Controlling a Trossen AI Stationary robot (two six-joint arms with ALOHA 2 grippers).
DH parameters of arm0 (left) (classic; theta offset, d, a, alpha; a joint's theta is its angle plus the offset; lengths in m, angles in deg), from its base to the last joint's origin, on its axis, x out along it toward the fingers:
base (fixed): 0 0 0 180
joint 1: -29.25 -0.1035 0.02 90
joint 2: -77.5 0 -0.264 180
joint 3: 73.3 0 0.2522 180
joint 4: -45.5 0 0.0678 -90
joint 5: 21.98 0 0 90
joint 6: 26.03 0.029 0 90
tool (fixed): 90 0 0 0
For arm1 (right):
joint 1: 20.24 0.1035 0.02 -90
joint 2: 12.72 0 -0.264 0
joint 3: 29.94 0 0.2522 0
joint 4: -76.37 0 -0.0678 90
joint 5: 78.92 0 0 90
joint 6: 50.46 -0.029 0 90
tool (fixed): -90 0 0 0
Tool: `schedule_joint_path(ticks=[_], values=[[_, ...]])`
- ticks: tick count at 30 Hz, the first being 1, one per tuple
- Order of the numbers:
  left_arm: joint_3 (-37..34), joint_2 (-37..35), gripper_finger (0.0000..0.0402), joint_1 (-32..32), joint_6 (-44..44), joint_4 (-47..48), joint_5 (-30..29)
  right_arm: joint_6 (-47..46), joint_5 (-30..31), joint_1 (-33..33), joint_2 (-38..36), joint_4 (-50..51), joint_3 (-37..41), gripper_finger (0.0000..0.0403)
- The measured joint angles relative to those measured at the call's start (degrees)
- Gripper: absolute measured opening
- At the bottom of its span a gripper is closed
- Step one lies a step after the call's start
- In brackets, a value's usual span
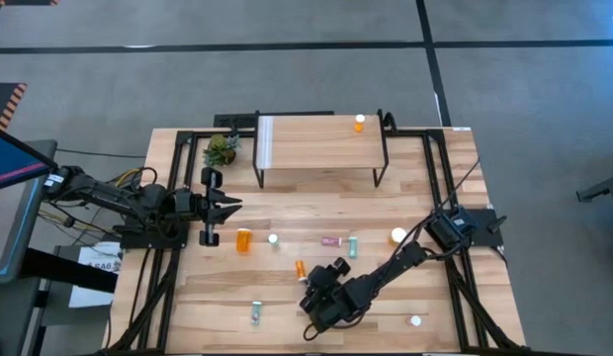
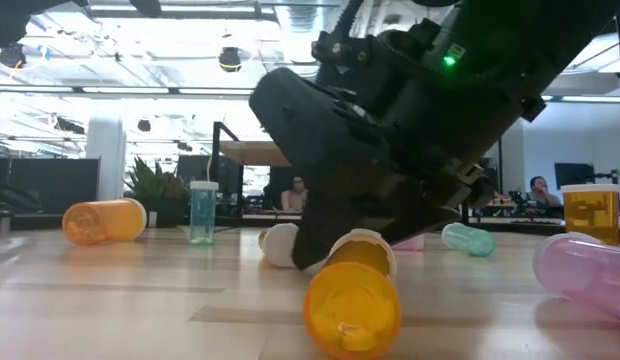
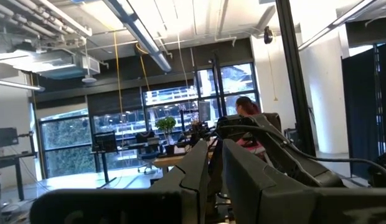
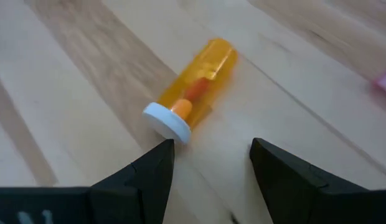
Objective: Pick and place medicine bottles onto shelf by color
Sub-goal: Put the left small orange pill bottle on the shelf aligned with the other small orange pill bottle
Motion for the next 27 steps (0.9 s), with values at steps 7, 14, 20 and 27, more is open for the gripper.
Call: schedule_joint_path(ticks=[7, 14, 20, 27], values=[[0.0, 0.0, 0.0041, 0.0, 0.0, 0.0, 0.0, -5.5, 1.1, 0.3, -1.2, 7.3, 0.1, 0.024], [0.0, 0.0, 0.0041, 0.0, 0.0, 0.0, 0.0, -4.4, 4.1, 1.6, -2.0, 4.1, 0.0, 0.024], [0.0, 0.0, 0.0041, 0.0, 0.0, 0.0, 0.0, 2.9, 6.9, 2.4, -1.8, -5.1, 0.0, 0.024], [0.0, 0.0, 0.0041, 0.0, -0.2, 0.0, 0.0, 4.8, 7.6, 1.5, -1.6, -7.2, 0.0, 0.024]])
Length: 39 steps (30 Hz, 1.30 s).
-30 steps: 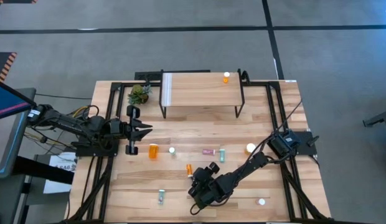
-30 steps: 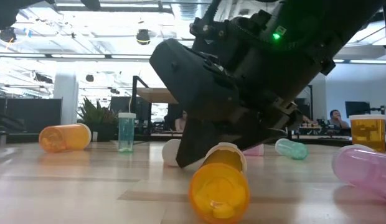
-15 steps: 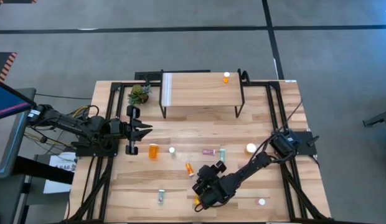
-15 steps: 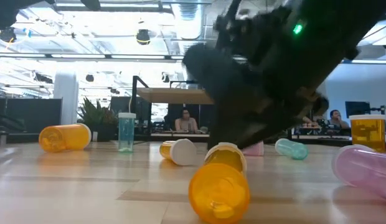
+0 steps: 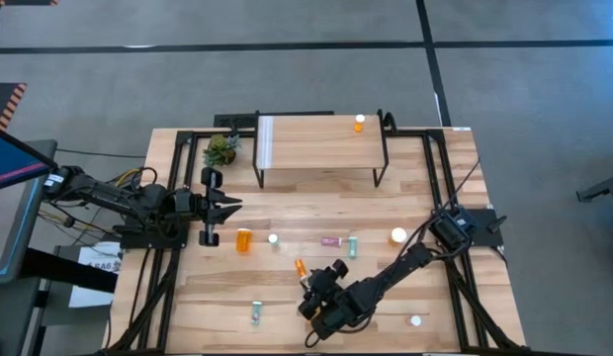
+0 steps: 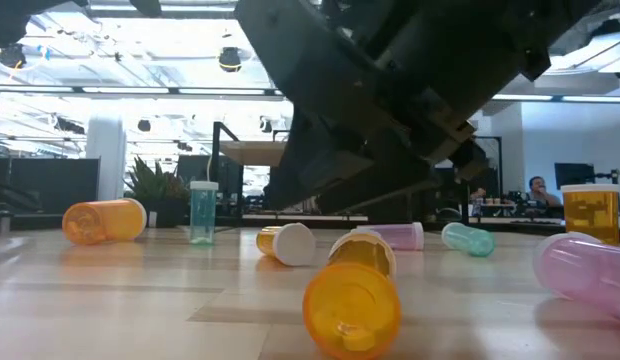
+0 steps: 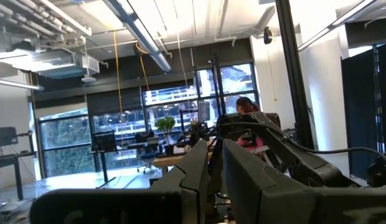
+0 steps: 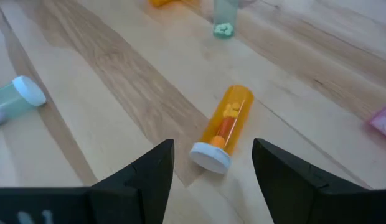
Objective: Pick and place medicine bottles onto shelf by color
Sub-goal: Put the left small orange pill bottle on the shelf aligned with the other small orange pill bottle
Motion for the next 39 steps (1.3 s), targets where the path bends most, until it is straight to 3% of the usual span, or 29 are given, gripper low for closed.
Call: schedule_joint_path(ticks=[39], values=[[0.0, 0.0, 0.0041, 0.0, 0.0, 0.0, 0.0, -2.9, -0.7, -1.0, 3.0, -0.6, 0.0, 0.024]])
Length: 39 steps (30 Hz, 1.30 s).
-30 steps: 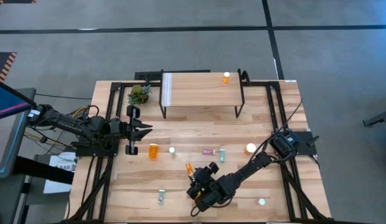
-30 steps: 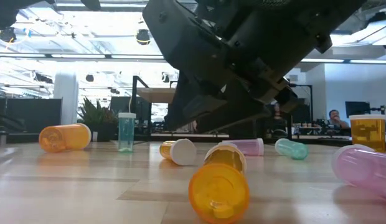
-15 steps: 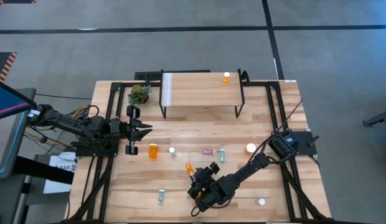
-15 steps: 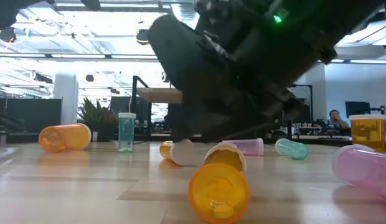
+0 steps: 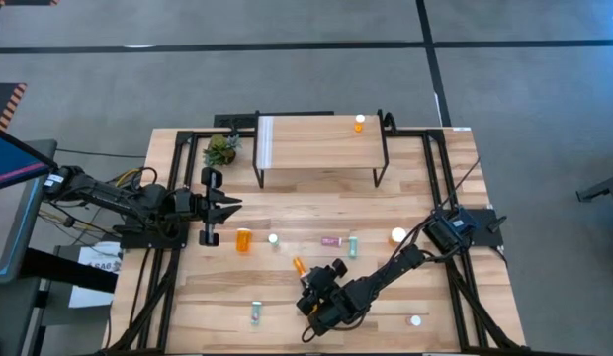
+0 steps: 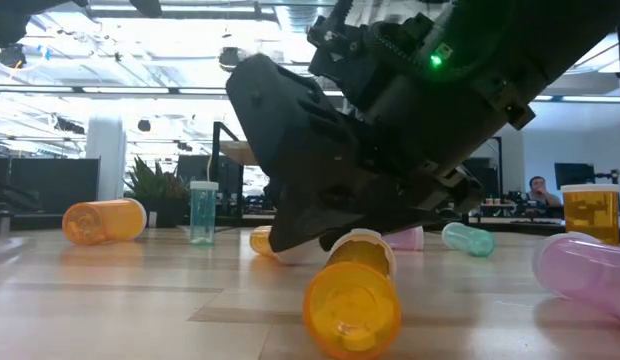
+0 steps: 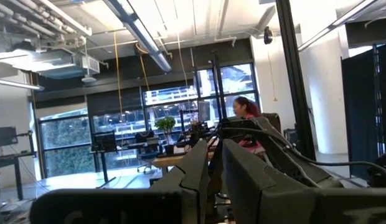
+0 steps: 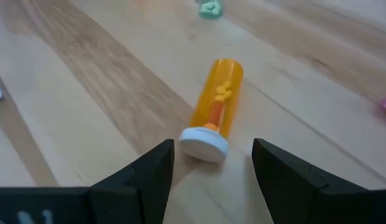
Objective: Pick and place medicine bottles onto shelf by color
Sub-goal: Put the left small orange pill bottle on the shelf aligned with the other small orange pill bottle, then put the top small orange pill bottle on the shelf aligned with the other small orange pill bottle
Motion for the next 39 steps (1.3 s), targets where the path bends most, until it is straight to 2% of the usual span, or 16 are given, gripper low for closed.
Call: schedule_joint_path(ticks=[5, 23, 29, 39], values=[[0.0, 0.0, 0.0041, 0.0, 0.0, 0.0, 0.0, 0.0, 0.0, 0.0, 0.0, -0.1, 0.0, 0.0229], [0.0, 0.0, 0.0041, 0.0, 0.0, 0.0, 0.0, 0.0, 0.2, 0.0, 0.0, -0.1, 0.0, 0.0132], [0.0, 0.0, 0.0041, 0.0, 0.0, 0.0, 0.0, 0.0, 0.2, 0.0, 0.0, -0.1, 0.0, 0.0118], [0.0, 0.0, 0.0041, 0.0, 0.0, 0.0, 0.0, 1.5, 0.2, 0.0, 0.0, 0.0, 0.0, 0.0118]])
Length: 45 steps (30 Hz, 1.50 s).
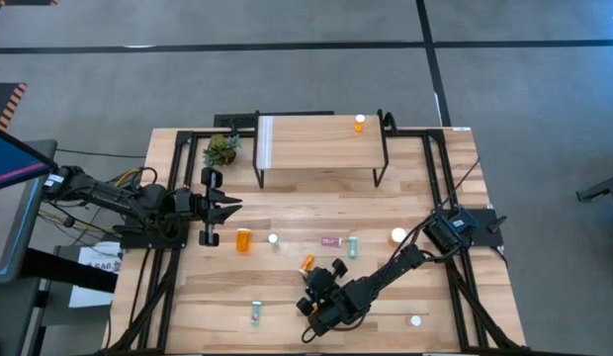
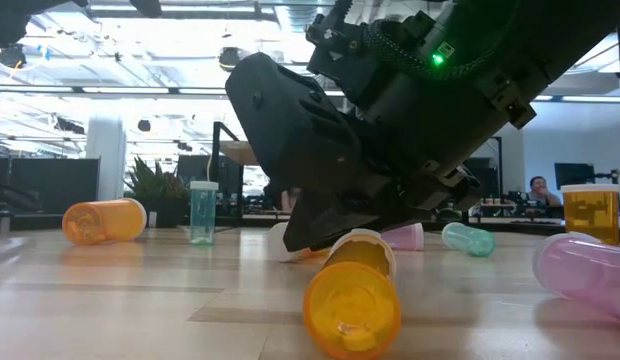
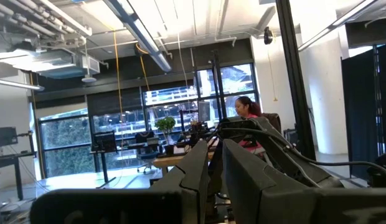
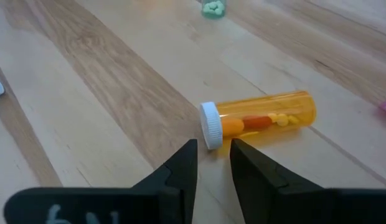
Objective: Pick and place medicine bottles onto shelf by color
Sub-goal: Put the top small orange pill bottle on the shelf aligned with the other small orange pill bottle
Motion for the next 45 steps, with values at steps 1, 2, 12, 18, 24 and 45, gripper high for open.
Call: schedule_joint_path(ticks=[1, 2, 12, 18, 24, 45], values=[[0.0, 0.0, 0.0041, 0.0, 0.0, 0.0, 0.0, 0.1, 0.0, 0.0, 0.0, 0.0, 0.0, 0.0118], [0.0, 0.0, 0.0041, 0.0, 0.0, 0.0, 0.0, 0.1, 0.0, 0.0, 0.0, 0.0, 0.0, 0.0118], [0.0, 0.0, 0.0041, 0.0, 0.0, 0.0, 0.0, 8.8, -0.3, 0.8, -1.6, 0.2, -0.1, 0.0118], [0.0, 0.0, 0.0041, 0.0, -0.1, 0.0, 0.1, 16.4, -2.1, 1.2, -3.2, 1.2, -0.1, 0.0118], [0.0, 0.0, 0.0041, 0.0, -0.2, 0.0, 0.1, 29.3, -3.2, 0.1, -4.9, 2.8, -0.1, 0.0118], [0.0, 0.7, 0.0041, 0.0, -0.2, -0.3, -0.5, 44.4, -4.7, -6.1, -6.8, 21.5, -10.3, 0.0118]])
